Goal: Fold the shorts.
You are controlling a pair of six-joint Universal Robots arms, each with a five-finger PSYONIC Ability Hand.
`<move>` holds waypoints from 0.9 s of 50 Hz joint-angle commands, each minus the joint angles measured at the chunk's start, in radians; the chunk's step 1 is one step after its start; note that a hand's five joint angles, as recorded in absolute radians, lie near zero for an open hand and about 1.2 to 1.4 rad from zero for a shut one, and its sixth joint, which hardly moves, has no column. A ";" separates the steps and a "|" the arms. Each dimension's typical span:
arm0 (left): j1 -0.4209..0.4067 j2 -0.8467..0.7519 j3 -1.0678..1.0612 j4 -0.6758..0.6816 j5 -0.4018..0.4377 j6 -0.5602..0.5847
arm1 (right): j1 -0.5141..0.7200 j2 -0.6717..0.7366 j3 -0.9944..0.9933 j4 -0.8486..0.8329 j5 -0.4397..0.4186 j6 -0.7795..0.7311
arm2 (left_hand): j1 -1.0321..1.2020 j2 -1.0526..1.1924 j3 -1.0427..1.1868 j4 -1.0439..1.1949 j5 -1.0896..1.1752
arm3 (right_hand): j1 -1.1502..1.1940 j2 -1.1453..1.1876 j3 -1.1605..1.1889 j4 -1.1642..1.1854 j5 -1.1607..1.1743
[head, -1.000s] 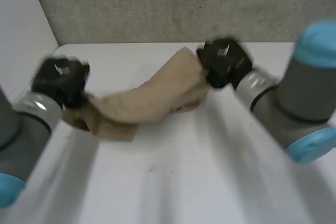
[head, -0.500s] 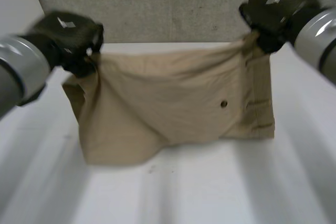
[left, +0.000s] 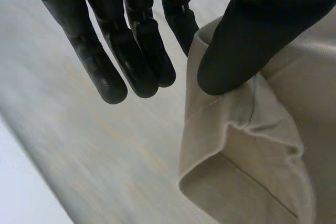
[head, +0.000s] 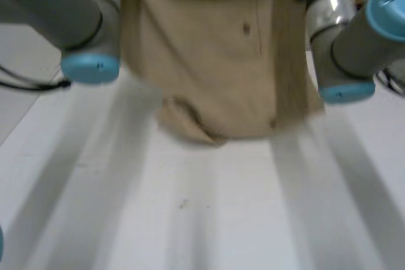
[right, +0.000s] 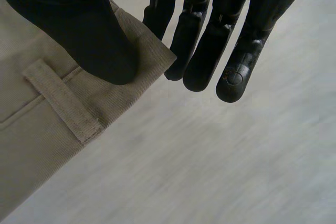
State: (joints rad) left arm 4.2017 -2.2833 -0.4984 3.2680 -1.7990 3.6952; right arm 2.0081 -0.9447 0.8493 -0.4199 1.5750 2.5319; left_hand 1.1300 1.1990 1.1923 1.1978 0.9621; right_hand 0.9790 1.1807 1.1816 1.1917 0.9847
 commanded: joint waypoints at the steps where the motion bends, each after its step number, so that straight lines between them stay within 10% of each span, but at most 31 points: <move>1: -0.040 0.139 -0.030 0.265 -0.006 -0.020 | 0.004 -0.101 0.004 -0.261 -0.007 0.027 | 0.266 0.197 0.204 0.198 0.260 | 0.417 0.216 0.215 0.205 0.237; 29: 0.014 0.226 -1.147 0.252 0.121 -0.119 | -0.011 -0.019 0.605 0.213 -0.082 0.045 | 0.266 0.197 0.204 0.198 0.260 | 0.417 0.216 0.215 0.205 0.237; 45: 0.061 0.484 -1.275 0.207 0.121 -0.115 | -0.095 -0.198 0.829 0.202 -0.090 0.148 | -0.635 -0.704 -0.697 -0.702 -0.641 | 0.417 0.216 0.215 0.205 0.237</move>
State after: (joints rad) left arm 4.2282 -1.8956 -1.7360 3.5078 -1.6772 3.5947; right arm 1.9727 -1.0977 1.6306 -0.2149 1.4860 2.6004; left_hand 0.5023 0.5091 0.5189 0.5026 0.3233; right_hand 0.9790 1.1808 1.1816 1.1924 0.9929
